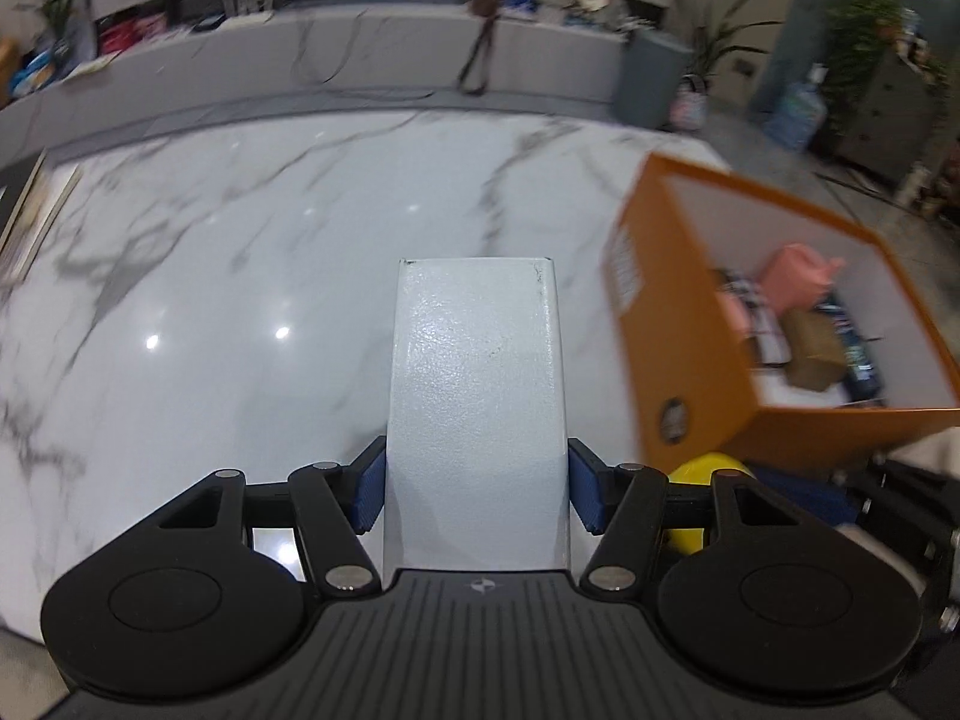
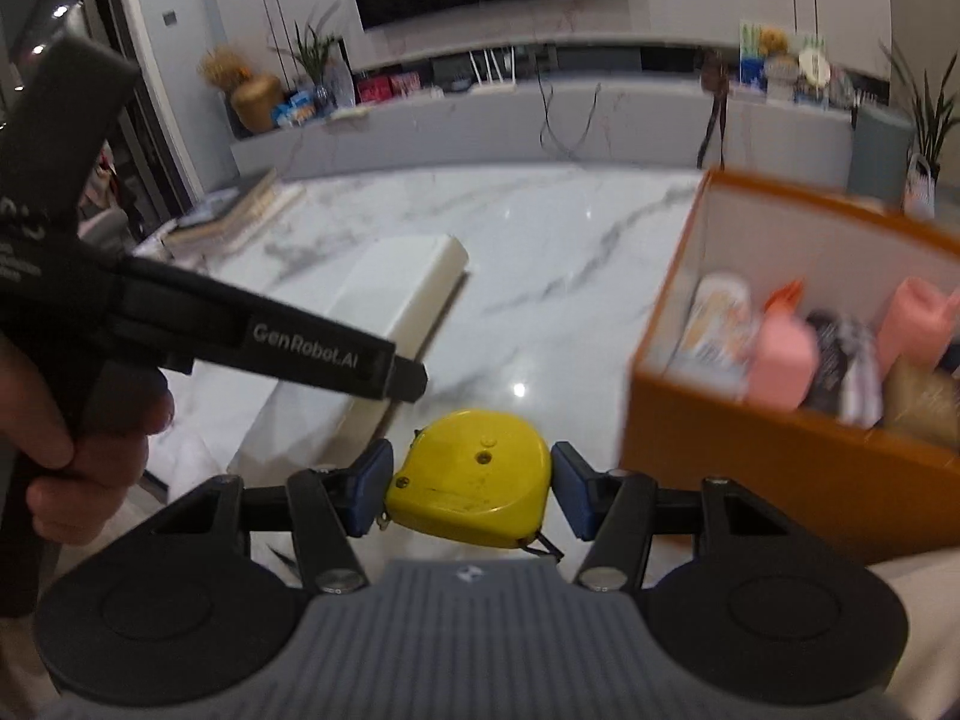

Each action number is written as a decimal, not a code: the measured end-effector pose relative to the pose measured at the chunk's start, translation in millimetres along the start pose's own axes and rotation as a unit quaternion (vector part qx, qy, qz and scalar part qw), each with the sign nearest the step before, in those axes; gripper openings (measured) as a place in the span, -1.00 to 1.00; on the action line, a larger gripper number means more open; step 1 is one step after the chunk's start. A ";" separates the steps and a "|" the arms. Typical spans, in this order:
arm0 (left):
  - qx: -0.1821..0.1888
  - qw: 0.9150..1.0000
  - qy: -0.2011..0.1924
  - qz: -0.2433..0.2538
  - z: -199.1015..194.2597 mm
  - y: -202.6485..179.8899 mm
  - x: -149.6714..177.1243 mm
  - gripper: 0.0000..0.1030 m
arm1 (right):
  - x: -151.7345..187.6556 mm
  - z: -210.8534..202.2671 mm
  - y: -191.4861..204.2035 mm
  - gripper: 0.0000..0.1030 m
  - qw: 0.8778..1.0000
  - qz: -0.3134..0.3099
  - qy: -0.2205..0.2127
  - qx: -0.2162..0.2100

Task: Organize rigid objects
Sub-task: 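Carry the white box with the left tool while the right tool carries the tape measure over the orange box, then drop the white box into the orange box with the left tool while the right tool lowers the tape measure, then open the right tool to release the tape measure into the orange box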

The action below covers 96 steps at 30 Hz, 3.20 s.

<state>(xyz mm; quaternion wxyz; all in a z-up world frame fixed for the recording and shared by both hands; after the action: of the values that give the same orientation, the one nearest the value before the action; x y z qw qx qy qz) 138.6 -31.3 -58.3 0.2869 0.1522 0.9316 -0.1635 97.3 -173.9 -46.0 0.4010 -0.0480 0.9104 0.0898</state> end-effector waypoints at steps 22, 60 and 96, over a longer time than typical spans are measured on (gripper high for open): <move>0.121 0.766 0.075 0.627 60.0 -260.7 -58.1 0.33 | -72.3 -91.0 -254.4 0.11 0.991 0.019 0.001 0.132; 0.309 0.742 0.301 0.513 209.2 -238.4 -60.0 0.27 | -43.5 -1.2 -274.7 0.12 0.986 0.028 0.134 0.099; 0.118 0.953 0.042 0.277 150.8 -159.8 -115.5 0.22 | -42.1 38.2 -212.1 0.12 0.976 -0.008 0.214 0.041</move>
<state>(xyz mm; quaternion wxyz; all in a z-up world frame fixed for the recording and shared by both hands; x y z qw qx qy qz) 242.6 -256.2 -74.0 0.2617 0.4434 0.8383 -0.1796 187.1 -373.3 -66.7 0.1987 -0.0568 0.9777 0.0372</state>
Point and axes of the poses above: each gripper's, at about its wrist camera, not at the fingertips, and z roughly the way its jaws point, y to its left, x to its underside, the point moved 7 cm from there along z, roughly the way its jaws point, and after that the axes turned 7 degrees about x, right-handed, at the moved point
